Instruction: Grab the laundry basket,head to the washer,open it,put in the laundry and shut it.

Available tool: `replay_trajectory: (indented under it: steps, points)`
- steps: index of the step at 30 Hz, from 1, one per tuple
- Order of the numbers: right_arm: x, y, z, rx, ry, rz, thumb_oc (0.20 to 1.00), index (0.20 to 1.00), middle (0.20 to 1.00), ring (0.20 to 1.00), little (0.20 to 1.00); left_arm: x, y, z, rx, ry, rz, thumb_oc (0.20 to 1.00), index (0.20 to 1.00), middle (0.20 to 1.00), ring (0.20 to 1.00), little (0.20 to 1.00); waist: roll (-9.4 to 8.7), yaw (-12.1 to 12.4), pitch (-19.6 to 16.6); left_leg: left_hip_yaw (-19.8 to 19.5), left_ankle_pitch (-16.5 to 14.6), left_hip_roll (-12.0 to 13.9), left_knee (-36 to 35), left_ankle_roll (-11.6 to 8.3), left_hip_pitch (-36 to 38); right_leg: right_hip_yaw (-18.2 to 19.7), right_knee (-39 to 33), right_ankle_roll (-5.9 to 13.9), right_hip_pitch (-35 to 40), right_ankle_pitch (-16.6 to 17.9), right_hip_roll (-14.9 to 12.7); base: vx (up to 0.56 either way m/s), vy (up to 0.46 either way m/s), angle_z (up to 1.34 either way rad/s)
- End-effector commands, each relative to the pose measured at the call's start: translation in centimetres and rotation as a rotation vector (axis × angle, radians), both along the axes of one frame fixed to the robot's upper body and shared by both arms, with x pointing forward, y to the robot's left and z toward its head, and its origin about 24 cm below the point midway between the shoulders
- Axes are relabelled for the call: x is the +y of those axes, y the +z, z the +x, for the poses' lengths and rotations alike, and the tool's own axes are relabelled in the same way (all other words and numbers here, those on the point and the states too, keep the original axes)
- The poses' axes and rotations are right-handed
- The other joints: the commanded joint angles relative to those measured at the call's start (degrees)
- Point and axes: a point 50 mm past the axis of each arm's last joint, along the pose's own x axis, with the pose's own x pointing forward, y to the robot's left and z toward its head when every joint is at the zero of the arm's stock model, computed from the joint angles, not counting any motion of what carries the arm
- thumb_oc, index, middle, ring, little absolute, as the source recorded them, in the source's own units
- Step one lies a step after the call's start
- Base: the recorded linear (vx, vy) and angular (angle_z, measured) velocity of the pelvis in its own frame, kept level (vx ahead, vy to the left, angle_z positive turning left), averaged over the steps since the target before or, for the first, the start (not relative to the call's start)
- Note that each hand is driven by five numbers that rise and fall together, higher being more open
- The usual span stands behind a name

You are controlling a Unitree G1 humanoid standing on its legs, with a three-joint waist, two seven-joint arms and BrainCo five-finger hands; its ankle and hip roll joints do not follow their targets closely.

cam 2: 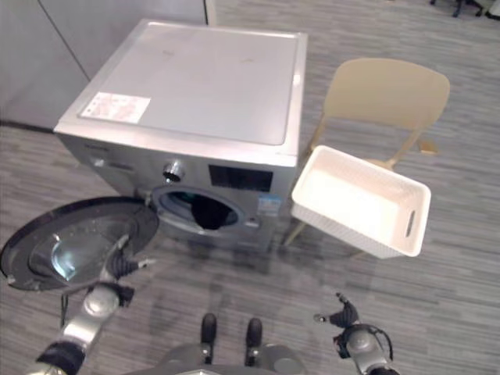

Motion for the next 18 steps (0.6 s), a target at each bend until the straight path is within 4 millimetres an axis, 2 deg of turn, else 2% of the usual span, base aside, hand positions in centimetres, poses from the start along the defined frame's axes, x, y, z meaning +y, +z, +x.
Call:
replay_trajectory:
  steps: [1,3,4,5,6,8,9,10,13,15,18]
  points:
    - [-0.3,0.4,0.0,-0.023,0.033,-0.012,1.000,1.000,1.000,1.000,1.000,2.3,3.1,1.3,-0.122,0.010,0.170,1.000,1.000,1.000,1.000,1.000,-1.75,0.4,-3.6,-1.2,-2.1,-3.7,2.4,-0.01,-4.2,5.1,4.0,7.40,0.1,-5.9,-3.8,0.06,0.142,-0.22]
    - [-0.2,0.7,0.4,-0.023,0.073,-0.019,1.000,1.000,1.000,1.000,1.000,4.1,6.1,3.4,-0.191,0.023,0.319,1.000,1.000,1.000,1.000,1.000,-2.23,0.3,-3.7,-1.2,-2.0,-3.5,1.3,0.30,-3.7,6.5,4.3,7.84,-0.6,-5.4,-3.6,0.03,0.103,-0.39]
    - [-0.2,0.7,0.4,-0.024,0.072,-0.019,1.000,1.000,1.000,1.000,1.000,4.1,6.2,3.4,-0.191,0.023,0.320,1.000,1.000,1.000,1.000,1.000,-2.27,0.4,-3.7,-1.2,-2.0,-3.4,1.2,0.30,-3.7,6.5,4.3,7.84,-0.6,-5.4,-3.6,0.01,0.040,-0.29]
    - [-0.1,0.8,0.6,-0.022,0.095,-0.016,1.000,1.000,1.000,1.000,1.000,5.5,9.0,4.9,-0.236,0.030,0.433,1.000,1.000,1.000,1.000,1.000,-2.66,0.4,-3.8,-1.2,-1.9,-3.3,0.8,0.38,-3.7,6.9,3.9,8.00,-0.7,-5.3,-3.6,0.00,0.013,-0.26]
    - [-0.1,0.8,0.6,-0.023,0.095,-0.015,1.000,1.000,1.000,1.000,1.000,5.5,9.0,5.0,-0.237,0.030,0.434,1.000,1.000,1.000,1.000,1.000,-2.65,0.4,-3.8,-1.1,-1.7,-3.3,0.8,0.37,-3.9,6.9,3.8,8.00,-0.9,-5.2,-3.6,0.01,0.014,-0.16]
    - [-0.1,1.1,1.0,-0.023,0.139,-0.015,1.000,1.000,1.000,1.000,1.000,8.8,12.9,7.1,-0.211,0.089,0.668,1.000,1.000,1.000,1.000,1.000,-3.33,-0.1,-4.4,-0.9,-1.8,-3.0,0.1,0.40,-4.0,7.2,2.5,8.29,-1.0,-4.7,-3.5,0.03,0.003,-0.04]
    - [-0.1,1.1,1.0,-0.023,0.138,-0.015,1.000,1.000,1.000,1.000,1.000,8.8,12.9,7.1,-0.211,0.089,0.668,1.000,1.000,1.000,1.000,1.000,-3.33,-0.1,-4.3,-0.9,-1.8,-3.0,0.1,0.40,-4.0,7.2,2.5,8.29,-1.0,-4.7,-3.5,0.06,0.013,0.01]
    - [-0.2,1.1,0.9,-0.016,0.159,-0.017,1.000,1.000,1.000,1.000,1.000,11.0,13.3,6.9,-0.136,0.155,0.743,1.000,1.000,1.000,1.000,1.000,-3.44,-0.7,-4.8,-0.6,-2.0,-3.0,-0.2,0.39,-3.7,7.4,2.0,8.53,-1.0,-4.4,-3.5,0.06,0.020,-0.05]
    - [-0.3,1.2,0.9,-0.016,0.157,-0.012,1.000,1.000,1.000,1.000,1.000,10.6,13.5,7.9,-0.121,0.163,0.737,1.000,1.000,1.000,1.000,1.000,-3.58,-1.0,-4.6,-0.4,-2.1,-2.9,-0.2,0.43,-3.8,7.7,1.7,8.69,-1.2,-4.2,-3.6,0.03,0.023,-0.07]
    - [0.3,0.7,0.6,0.002,0.168,0.000,1.000,1.000,1.000,1.000,1.000,10.1,12.3,8.2,-0.077,0.186,0.744,1.000,1.000,1.000,1.000,1.000,-3.91,-1.2,-4.3,-0.1,-2.1,-2.8,-0.1,0.48,-4.4,7.8,1.4,8.74,-1.8,-3.9,-3.7,0.00,0.017,-0.06]
    - [0.9,0.4,0.5,0.011,0.190,0.015,1.000,1.000,1.000,1.000,1.000,10.6,12.4,8.3,-0.029,0.214,0.785,1.000,1.000,1.000,1.000,1.000,-4.28,-1.3,-3.7,0.3,-2.1,-2.5,0.2,0.46,-5.5,8.1,1.4,8.69,-2.9,-3.5,-3.7,-0.01,-0.005,-0.01]
